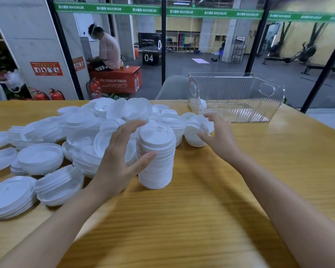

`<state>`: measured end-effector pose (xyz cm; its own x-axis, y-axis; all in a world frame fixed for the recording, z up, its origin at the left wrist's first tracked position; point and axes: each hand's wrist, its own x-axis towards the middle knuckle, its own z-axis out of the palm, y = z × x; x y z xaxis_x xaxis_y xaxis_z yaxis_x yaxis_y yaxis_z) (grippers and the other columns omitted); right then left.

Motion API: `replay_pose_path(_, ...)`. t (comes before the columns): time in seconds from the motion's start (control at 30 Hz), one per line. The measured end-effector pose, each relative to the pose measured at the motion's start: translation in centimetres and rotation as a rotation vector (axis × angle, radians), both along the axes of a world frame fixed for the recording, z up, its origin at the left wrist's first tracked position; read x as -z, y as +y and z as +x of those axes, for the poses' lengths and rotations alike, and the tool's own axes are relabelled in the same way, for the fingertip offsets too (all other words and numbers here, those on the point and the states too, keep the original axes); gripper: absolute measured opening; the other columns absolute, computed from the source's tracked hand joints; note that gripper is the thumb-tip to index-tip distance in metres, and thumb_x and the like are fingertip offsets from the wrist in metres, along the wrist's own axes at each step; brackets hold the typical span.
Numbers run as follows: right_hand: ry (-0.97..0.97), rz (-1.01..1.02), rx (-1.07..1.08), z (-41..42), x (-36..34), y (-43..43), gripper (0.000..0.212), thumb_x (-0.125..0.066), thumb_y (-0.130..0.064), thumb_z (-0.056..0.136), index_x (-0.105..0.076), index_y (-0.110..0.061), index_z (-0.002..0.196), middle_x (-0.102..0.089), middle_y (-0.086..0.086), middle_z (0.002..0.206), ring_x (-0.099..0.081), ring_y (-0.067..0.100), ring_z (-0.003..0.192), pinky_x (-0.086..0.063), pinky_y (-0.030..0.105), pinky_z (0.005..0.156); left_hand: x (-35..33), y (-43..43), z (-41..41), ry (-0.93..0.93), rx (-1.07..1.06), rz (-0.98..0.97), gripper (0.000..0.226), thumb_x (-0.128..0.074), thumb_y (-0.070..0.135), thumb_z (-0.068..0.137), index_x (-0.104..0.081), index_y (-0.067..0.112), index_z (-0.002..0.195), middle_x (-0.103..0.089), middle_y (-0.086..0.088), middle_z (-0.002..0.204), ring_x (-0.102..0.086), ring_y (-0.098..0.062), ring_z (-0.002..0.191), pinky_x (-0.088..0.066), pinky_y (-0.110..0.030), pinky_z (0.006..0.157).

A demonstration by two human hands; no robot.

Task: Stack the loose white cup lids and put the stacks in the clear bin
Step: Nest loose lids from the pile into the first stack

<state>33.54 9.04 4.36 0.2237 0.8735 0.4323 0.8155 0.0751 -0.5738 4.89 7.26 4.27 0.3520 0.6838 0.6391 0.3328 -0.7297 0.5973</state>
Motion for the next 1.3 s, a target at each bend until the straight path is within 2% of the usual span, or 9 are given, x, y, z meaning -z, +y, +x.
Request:
replay_pose_path(0.13, 0.102, 0.048, 0.014, 0.1, 0.4, 0.3, 0.033, -0.070, -0.019, 0.089, -0.059, -0.019, 0.120, -0.064, 0.000, 0.097, -0.058, 0.021, 0.100, -0.044, 0.032, 0.080, 0.7, 0.1, -0.7, 0.004, -0.012, 0.001, 0.062, -0.060, 0.050, 0.084, -0.040, 0.033, 0.140, -0.047, 0.014, 0.141, -0.044, -0.016, 0.132, -0.036, -0.027, 0.110)
replay_pose_path(0.27, 0.392, 0.165, -0.095, -0.1, -1.2, -1.8, 0.024, -0.067, -0.015, 0.092, -0.057, -0.022, 0.113, -0.067, 0.000, 0.079, -0.060, 0.009, 0.073, -0.045, 0.020, 0.070, 1.0, 0.0, -1.1, -0.018, -0.013, -0.010, 0.059, -0.060, 0.048, 0.084, -0.040, 0.036, 0.139, -0.047, 0.016, 0.138, -0.046, -0.014, 0.130, -0.036, -0.021, 0.108)
replay_pose_path(0.4, 0.611, -0.174, -0.184, -0.1, -0.8, -3.8, 0.009, -0.063, -0.020, 0.095, -0.061, -0.024, 0.102, -0.068, 0.001, 0.077, -0.059, 0.011, 0.065, -0.042, 0.022, 0.059, 1.1, -0.3, -0.8, -0.017, -0.002, 0.013, 0.058, -0.059, 0.046, 0.085, -0.038, 0.039, 0.138, -0.047, 0.017, 0.139, -0.046, -0.011, 0.130, -0.035, -0.016, 0.106)
replay_pose_path(0.5, 0.420, -0.224, -0.157, 0.0, 1.5, -4.1, 0.004, -0.066, -0.020, 0.093, -0.064, -0.023, 0.095, -0.066, -0.005, 0.076, -0.057, 0.009, 0.067, -0.041, 0.021, 0.061, 1.3, -0.5, -0.6, -0.008, 0.010, 0.038, 0.055, -0.058, 0.044, 0.086, -0.039, 0.041, 0.138, -0.046, 0.017, 0.141, -0.044, -0.014, 0.133, -0.035, -0.020, 0.108)
replay_pose_path(0.63, 0.129, -0.169, -0.142, 0.2, 2.6, -4.3, 0.030, -0.067, -0.034, 0.091, -0.060, -0.027, 0.119, -0.062, -0.009, 0.115, -0.056, 0.011, 0.094, -0.039, 0.012, 0.074, 1.3, -0.7, -0.5, 0.004, 0.010, 0.080, 0.053, -0.056, 0.041, 0.088, -0.038, 0.046, 0.139, -0.045, 0.016, 0.143, -0.041, -0.016, 0.137, -0.035, -0.032, 0.111)
replay_pose_path(0.73, 0.028, -0.299, -0.299, 0.6, 2.7, -5.0, 0.059, -0.065, -0.064, 0.075, -0.046, -0.046, 0.127, -0.049, -0.017, 0.132, -0.046, 0.008, 0.115, -0.038, 0.024, 0.095, 1.1, -0.9, -0.4, 0.040, -0.002, 0.143, 0.052, -0.055, 0.039, 0.090, -0.038, 0.038, 0.139, -0.045, 0.007, 0.144, -0.039, -0.015, 0.138, -0.035, -0.036, 0.111)
replay_pose_path(0.83, -0.116, -0.348, -0.335, 0.5, 3.3, -5.3, 0.063, -0.060, -0.073, 0.064, -0.039, -0.058, 0.122, -0.044, -0.023, 0.133, -0.041, 0.008, 0.124, -0.035, 0.035, 0.107, 0.9, -1.0, -0.5, 0.068, -0.003, 0.174, 0.052, -0.054, 0.036, 0.091, -0.040, 0.031, 0.141, -0.043, 0.001, 0.147, -0.039, -0.017, 0.139, -0.033, -0.033, 0.113)
replay_pose_path(1.1, 0.054, -0.127, -0.374, -0.3, 2.7, -5.4, 0.038, -0.083, -0.027, 0.078, -0.062, -0.045, 0.105, -0.054, -0.016, 0.122, -0.050, -0.006, 0.113, -0.031, 0.003, 0.092, 0.8, -0.8, -0.7, 0.072, -0.028, 0.190, 0.051, -0.054, 0.033, 0.092, -0.040, 0.029, 0.141, -0.045, -0.001, 0.146, -0.040, -0.015, 0.138, -0.033, -0.029, 0.113)
replay_pose_path(1.3, 0.185, -0.150, -0.391, -1.0, 3.0, -5.4, 0.038, -0.072, -0.052, 0.072, -0.069, -0.044, 0.110, -0.055, -0.010, 0.120, -0.055, 0.007, 0.112, -0.048, 0.026, 0.093, 0.7, -0.7, -0.9, 0.050, -0.041, 0.190, 0.049, -0.054, 0.032, 0.093, -0.040, 0.028, 0.140, -0.048, -0.003, 0.142, -0.043, -0.020, 0.135, -0.038, -0.038, 0.108)
